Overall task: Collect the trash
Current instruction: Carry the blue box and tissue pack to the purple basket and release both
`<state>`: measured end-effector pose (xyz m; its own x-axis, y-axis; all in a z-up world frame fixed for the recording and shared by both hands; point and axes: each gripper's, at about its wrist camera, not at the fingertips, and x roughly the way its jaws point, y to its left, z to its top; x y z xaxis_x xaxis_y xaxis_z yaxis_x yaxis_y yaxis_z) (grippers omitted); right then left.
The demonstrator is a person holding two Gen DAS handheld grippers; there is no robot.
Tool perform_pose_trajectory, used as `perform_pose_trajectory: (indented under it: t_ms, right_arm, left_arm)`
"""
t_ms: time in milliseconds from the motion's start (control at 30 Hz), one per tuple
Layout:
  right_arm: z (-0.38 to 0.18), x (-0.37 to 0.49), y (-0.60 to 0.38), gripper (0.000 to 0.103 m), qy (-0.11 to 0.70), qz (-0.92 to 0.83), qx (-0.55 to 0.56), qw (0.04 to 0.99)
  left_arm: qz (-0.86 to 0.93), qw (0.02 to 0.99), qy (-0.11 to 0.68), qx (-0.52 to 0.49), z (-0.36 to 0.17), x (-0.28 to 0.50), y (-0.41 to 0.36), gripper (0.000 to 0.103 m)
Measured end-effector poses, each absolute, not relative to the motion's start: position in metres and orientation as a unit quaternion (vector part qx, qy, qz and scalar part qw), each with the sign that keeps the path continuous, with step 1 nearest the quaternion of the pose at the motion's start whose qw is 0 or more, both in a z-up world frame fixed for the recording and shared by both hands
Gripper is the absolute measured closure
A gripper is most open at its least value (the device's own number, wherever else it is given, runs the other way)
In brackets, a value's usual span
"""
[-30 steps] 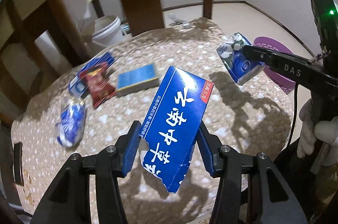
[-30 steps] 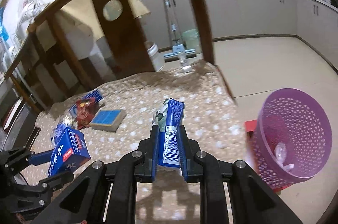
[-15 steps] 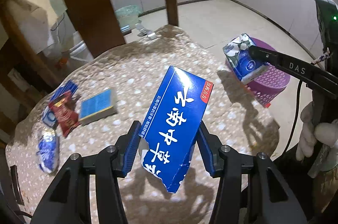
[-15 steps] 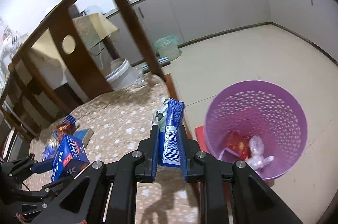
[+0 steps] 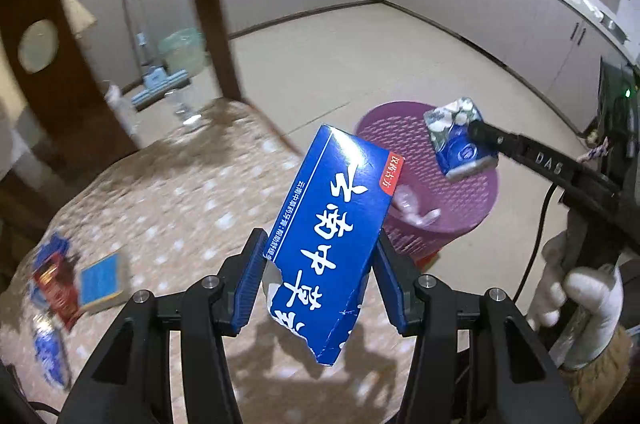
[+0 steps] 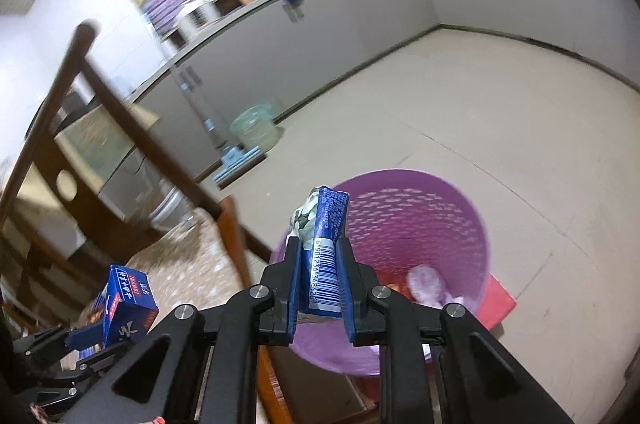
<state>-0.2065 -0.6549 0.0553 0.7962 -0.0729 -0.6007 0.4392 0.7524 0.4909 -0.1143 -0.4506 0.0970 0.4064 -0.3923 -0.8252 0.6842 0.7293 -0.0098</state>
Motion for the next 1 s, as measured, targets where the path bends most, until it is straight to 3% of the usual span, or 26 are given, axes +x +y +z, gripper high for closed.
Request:
perform_pose_trajectory:
  t_ms: [267,367,433,467,733,1000]
  right_arm:
    - [0.035,-0.213,-0.691,0.084,0.29,-0.167,0.368,0.867]
    - [0.034,-0.209,-0.695,0.079,0.289,-0.187,0.368,0.864]
    - [0.032,-0.209,-0.696,0.064,0.29,-0.192,0.37,0.861]
    - [0.032,-0.208,-0.695,0.062,0.291,-0.193,0.369,0.861]
    - [0.041,-0.188,-0.668,0.06,0.3,-0.171,0.33,0.879]
    - [0.053,-0.149,-0.602,0.048,0.312,-0.114,0.266,0.905]
  left_arm:
    - [-0.369,0.793,0.465,0.137,0.079,-0.093,-0.516,0.052]
    - [-0.383,0.788,0.467,0.118,0.08,-0.083,-0.532,0.05]
    - [-0.383,0.788,0.47,0.107,0.081,-0.079,-0.533,0.042]
    - [-0.384,0.789,0.469,0.103,0.082,-0.079,-0.531,0.04]
    - [-0.349,0.806,0.465,0.111,0.079,-0.096,-0.477,0.036]
    - [-0.296,0.824,0.474,0.089,0.075,-0.108,-0.394,0.036]
